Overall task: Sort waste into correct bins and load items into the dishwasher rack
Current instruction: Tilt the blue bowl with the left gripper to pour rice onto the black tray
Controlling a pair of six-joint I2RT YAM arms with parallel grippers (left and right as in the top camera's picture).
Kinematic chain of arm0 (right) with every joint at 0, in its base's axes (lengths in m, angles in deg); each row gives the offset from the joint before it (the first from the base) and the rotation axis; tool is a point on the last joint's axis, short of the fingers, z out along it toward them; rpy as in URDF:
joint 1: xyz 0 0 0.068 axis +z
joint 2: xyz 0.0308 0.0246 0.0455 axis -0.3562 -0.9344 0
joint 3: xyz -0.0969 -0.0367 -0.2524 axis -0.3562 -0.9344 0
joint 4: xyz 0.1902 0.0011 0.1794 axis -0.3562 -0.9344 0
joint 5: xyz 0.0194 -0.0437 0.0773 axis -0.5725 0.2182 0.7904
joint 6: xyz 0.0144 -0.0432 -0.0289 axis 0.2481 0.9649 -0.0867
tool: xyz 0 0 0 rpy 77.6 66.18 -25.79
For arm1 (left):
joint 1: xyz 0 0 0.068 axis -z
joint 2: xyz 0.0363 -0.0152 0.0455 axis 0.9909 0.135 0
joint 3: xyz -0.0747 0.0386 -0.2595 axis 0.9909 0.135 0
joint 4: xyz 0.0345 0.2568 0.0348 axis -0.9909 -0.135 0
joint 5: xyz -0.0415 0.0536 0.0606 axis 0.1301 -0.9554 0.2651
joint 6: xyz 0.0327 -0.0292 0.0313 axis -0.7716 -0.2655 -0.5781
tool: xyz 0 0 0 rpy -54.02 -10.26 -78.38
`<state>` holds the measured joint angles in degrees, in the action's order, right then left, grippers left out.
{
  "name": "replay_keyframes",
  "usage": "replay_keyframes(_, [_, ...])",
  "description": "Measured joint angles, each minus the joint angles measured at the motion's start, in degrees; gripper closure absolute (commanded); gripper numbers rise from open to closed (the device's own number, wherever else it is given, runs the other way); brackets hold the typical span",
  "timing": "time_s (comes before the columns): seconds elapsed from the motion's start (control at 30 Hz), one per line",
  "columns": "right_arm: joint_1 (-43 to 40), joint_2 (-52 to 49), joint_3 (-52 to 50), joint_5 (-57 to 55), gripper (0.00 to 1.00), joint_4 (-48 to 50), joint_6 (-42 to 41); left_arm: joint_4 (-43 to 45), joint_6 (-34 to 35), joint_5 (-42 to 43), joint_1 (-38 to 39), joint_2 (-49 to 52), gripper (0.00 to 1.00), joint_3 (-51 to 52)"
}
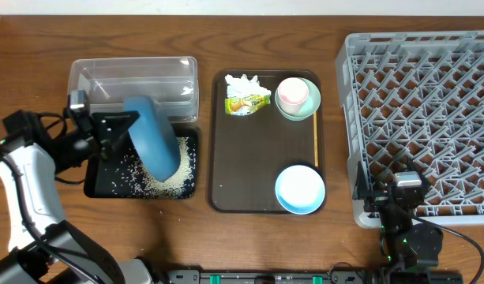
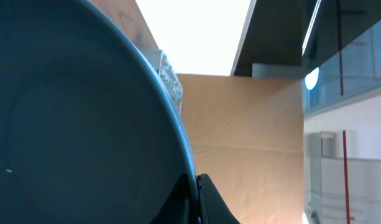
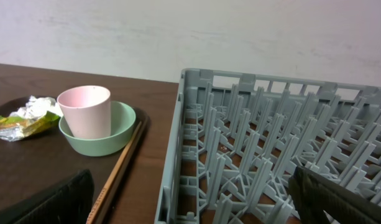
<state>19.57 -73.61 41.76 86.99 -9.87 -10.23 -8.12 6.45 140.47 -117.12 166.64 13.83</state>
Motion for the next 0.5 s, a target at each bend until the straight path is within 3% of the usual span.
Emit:
replay_keyframes(0.3, [0.0, 0.0, 0.0, 0.0, 0.01, 0.0, 0.0, -0.3, -0.9, 0.0, -5.8, 0.0, 0.94, 0.0])
replay_keyframes(0.5, [0.0, 0.0, 0.0, 0.0, 0.01, 0.0, 0.0, -6.2, -4.8, -0.2, -6.3, 0.0, 0.94, 0.0])
